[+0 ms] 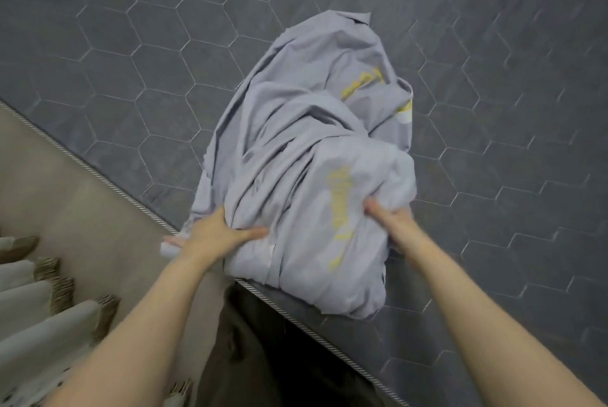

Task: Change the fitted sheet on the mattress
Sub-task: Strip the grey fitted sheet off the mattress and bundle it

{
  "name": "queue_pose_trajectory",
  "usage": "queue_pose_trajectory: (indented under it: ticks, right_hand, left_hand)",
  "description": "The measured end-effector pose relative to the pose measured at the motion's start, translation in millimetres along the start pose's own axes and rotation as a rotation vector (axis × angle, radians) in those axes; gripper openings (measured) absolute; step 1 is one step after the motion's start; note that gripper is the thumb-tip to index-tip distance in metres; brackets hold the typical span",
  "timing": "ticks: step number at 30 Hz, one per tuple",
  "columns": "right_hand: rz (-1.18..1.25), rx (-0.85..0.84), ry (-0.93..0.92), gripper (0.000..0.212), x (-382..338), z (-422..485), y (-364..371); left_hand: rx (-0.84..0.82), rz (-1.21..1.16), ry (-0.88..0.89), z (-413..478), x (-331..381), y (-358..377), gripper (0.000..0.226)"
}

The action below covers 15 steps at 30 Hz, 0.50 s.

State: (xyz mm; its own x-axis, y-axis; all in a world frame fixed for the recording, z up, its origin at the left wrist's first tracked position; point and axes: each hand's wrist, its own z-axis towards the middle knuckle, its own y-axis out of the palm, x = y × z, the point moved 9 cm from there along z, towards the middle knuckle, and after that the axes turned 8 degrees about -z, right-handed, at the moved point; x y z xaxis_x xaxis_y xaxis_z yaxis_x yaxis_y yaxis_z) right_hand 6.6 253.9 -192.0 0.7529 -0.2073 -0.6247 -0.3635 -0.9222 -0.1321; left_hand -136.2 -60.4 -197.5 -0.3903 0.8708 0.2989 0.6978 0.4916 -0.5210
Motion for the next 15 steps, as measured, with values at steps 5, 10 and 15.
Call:
queue_pose_trajectory:
  ticks: [5,10,15]
  right_hand:
    - [-0.137,-0.157,-0.032,0.029,15,-8,97]
    - [-0.622,-0.602,0.374,0.029,31,-32,119]
    - [-0.517,-0.449,0.307,0.025,-28,-7,69]
  left_hand:
    - [0.05,-0.078,0.023,-15,-12,2,0.053]
    - [-0.435,-0.135,-0.056,-58,-41,14,0.056]
    - [-0.392,-1.021,-0.184,-73,-28,-10,0.023]
